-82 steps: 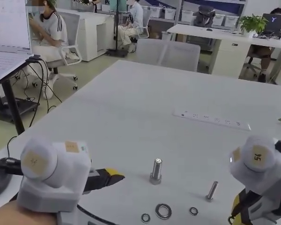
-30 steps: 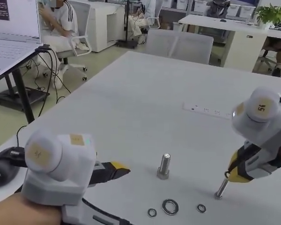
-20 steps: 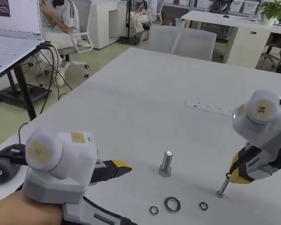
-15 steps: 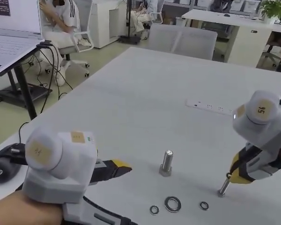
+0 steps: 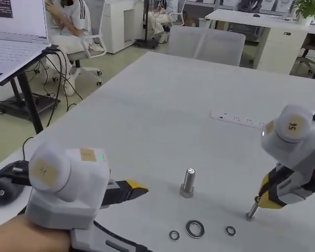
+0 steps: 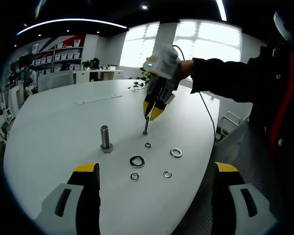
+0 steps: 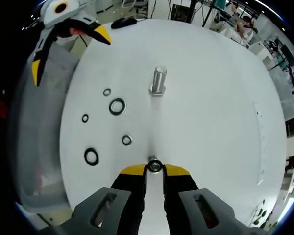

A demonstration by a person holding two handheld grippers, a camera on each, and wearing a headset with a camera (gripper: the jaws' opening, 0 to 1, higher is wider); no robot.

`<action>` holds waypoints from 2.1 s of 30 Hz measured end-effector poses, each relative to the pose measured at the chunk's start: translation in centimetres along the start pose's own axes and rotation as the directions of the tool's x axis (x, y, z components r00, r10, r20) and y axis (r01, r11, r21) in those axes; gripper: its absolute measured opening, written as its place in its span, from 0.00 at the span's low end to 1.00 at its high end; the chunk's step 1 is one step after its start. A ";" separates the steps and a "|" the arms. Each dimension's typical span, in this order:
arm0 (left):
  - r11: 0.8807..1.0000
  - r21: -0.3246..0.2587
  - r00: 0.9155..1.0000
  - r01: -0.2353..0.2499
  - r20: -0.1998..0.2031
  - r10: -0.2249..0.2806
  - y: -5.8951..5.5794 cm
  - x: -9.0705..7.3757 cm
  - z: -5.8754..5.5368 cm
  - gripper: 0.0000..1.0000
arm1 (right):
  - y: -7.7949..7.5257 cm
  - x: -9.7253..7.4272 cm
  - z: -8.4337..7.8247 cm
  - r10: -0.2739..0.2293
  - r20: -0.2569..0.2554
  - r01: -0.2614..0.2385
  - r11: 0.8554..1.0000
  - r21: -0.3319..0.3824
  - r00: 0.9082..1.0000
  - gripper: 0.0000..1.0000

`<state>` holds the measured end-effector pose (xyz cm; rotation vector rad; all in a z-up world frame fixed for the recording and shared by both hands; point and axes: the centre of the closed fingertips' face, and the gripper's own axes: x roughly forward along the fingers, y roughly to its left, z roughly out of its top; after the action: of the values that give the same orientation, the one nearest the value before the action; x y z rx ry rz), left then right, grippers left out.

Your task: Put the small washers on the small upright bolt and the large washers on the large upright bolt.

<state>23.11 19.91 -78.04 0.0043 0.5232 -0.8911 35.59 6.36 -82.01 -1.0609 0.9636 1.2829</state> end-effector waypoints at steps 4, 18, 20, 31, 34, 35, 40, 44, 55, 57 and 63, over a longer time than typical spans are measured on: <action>1.000 -0.001 1.000 0.000 -0.001 0.000 0.0 0.0 0.0 0.95 | 0.0 0.3 -0.1 0.007 -0.007 -0.007 1.000 0.002 1.000 0.14; 1.000 -0.005 1.000 -0.001 -0.007 0.001 0.1 0.0 -0.3 0.95 | -0.1 2.6 -0.8 0.030 -0.011 -0.030 0.999 0.021 0.999 0.14; 1.000 -0.006 1.000 0.000 -0.007 0.000 0.1 0.0 -0.3 0.95 | 0.0 2.9 -0.8 0.032 -0.010 -0.032 0.999 0.023 0.999 0.14; 1.000 -0.007 1.000 -0.003 -0.013 0.003 0.1 -0.1 -0.4 0.95 | 0.0 4.0 -1.1 0.037 -0.017 -0.036 0.999 0.019 0.999 0.14; 1.000 -0.009 1.000 -0.004 -0.012 0.003 0.1 -0.1 -0.4 0.95 | -0.1 4.3 -1.2 0.039 -0.016 -0.039 0.999 0.020 0.999 0.14; 1.000 -0.009 1.000 -0.004 -0.012 0.003 0.1 -0.1 -0.4 0.95 | -0.1 4.3 -1.2 0.040 -0.019 -0.040 0.999 0.021 0.999 0.14; 1.000 -0.010 1.000 -0.001 -0.013 0.001 0.1 -0.1 -0.4 0.94 | -0.1 4.7 -1.3 0.040 -0.023 -0.040 0.999 0.015 0.999 0.14; 1.000 -0.012 1.000 -0.002 -0.013 0.001 0.1 -0.1 -0.5 0.94 | 0.0 4.9 -1.3 0.043 -0.027 -0.043 0.999 0.014 0.999 0.14; 1.000 -0.013 1.000 0.004 -0.013 -0.004 0.0 0.0 -0.5 0.94 | 0.2 4.8 -1.2 0.048 -0.027 -0.047 0.999 0.017 0.999 0.15; 1.000 -0.013 1.000 0.005 -0.013 -0.005 0.0 -0.1 -0.5 0.94 | 0.2 4.8 -1.2 0.045 -0.027 -0.045 0.999 0.015 0.999 0.16; 1.000 -0.011 1.000 0.006 -0.014 -0.006 -0.1 0.0 -0.5 0.94 | 0.2 4.6 -1.4 0.041 -0.026 -0.040 0.999 0.019 0.999 0.20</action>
<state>22.80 20.00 -78.48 -0.0009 0.5417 -0.8948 35.76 6.12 -86.78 -1.0513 1.0194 1.2938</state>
